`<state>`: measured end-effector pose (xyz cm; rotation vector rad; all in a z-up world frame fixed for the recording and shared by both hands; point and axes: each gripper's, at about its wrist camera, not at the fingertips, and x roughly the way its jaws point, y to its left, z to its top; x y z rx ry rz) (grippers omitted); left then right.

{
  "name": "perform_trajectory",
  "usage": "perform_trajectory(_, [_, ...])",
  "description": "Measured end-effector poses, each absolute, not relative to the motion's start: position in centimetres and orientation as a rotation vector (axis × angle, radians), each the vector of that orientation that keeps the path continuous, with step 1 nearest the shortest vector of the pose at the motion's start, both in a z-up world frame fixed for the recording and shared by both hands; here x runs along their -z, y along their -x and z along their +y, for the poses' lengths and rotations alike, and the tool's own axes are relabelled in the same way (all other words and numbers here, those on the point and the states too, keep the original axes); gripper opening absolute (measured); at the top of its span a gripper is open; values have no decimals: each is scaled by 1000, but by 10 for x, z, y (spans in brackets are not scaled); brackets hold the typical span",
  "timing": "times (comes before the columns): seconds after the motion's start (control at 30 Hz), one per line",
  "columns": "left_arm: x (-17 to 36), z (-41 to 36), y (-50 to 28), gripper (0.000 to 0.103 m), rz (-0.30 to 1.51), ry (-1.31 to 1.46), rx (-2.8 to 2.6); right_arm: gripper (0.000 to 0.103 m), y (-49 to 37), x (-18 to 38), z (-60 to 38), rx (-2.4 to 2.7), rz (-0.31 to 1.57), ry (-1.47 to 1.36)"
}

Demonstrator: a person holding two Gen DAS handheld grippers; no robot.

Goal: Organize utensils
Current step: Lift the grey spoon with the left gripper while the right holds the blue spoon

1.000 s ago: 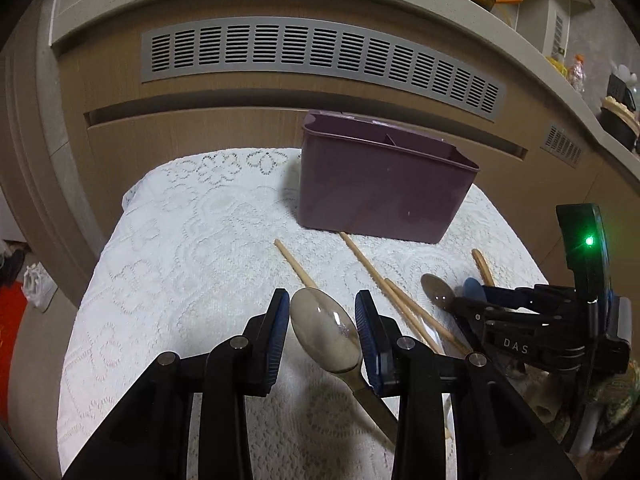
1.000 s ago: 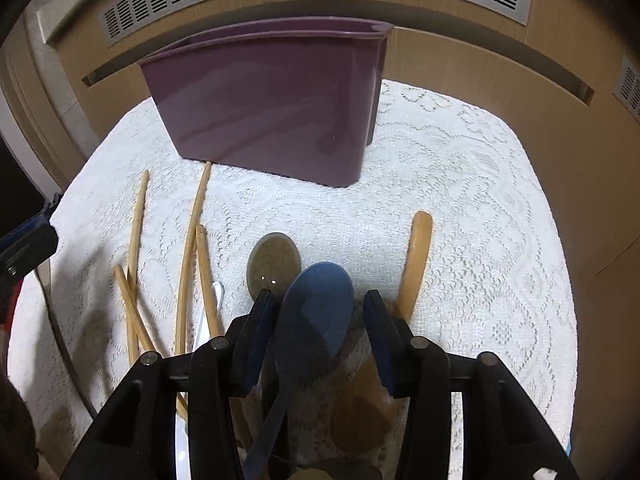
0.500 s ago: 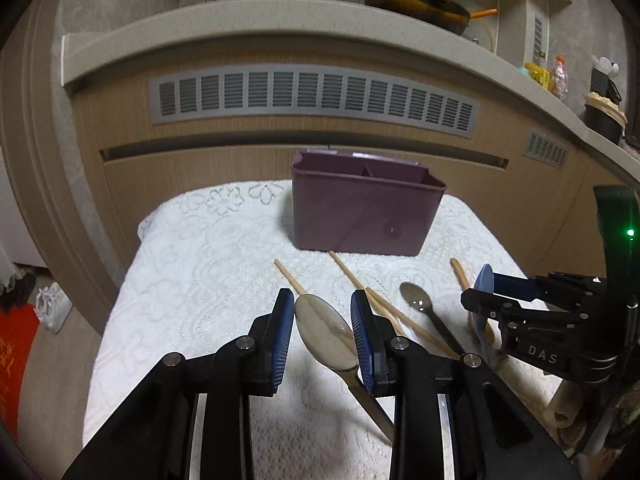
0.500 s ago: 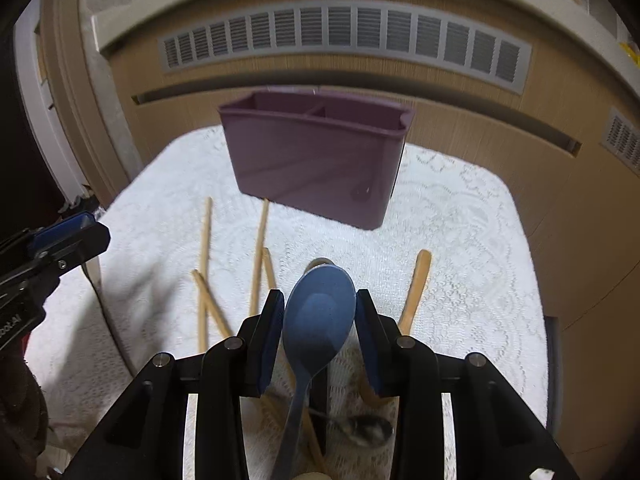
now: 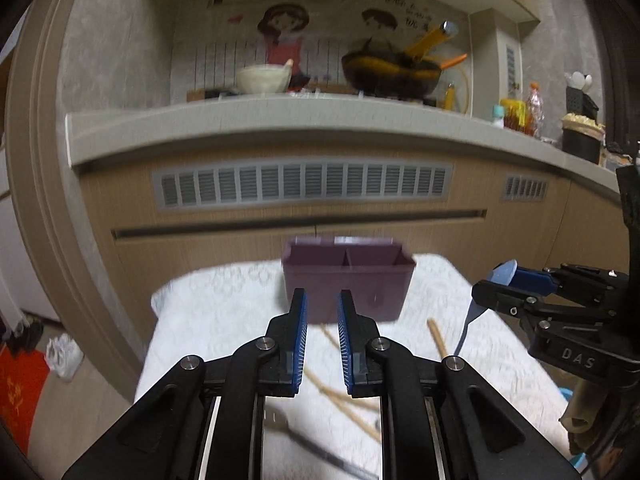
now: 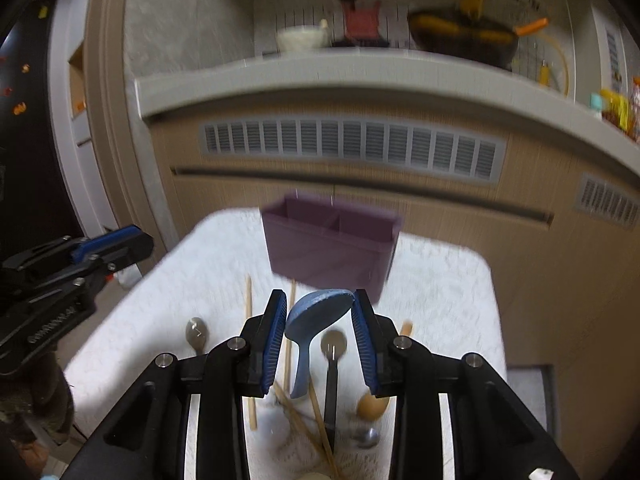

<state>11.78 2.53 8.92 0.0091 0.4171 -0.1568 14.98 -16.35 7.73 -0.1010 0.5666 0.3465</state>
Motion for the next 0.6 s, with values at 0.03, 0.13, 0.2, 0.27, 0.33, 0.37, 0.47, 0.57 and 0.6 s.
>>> perform_trajectory(0.03, [-95,25,-120,15,405,-14,160,31,-150,-85,-163,-353,547,101])
perform_trajectory(0.13, [-108,24,-126,15,375,-33,161,31,-154,-106,-161,-360,495,107])
perform_trajectory(0.2, [-112,23,-131,15,373,-44,157,31,-158,-116,-161,-362,472,109])
perform_trajectory(0.27, [-109,25,-138,15,396,-41,145,31,-162,-121,-162,-357,461,111])
perform_trajectory(0.33, [-101,36,-150,17,453,2,127,31,-165,-119,-164,-355,468,107])
perform_trajectory(0.37, [-94,45,-157,17,494,36,113,31,-166,-117,-165,-357,476,104])
perform_trajectory(0.47, [-65,73,-178,33,651,123,67,31,-170,-102,-169,-354,517,97])
perform_trajectory(0.57, [-28,95,-189,56,815,229,32,31,-174,-82,-175,-349,568,88])
perform_trajectory(0.6, [-12,99,-192,58,883,266,30,31,-176,-76,-176,-349,585,84])
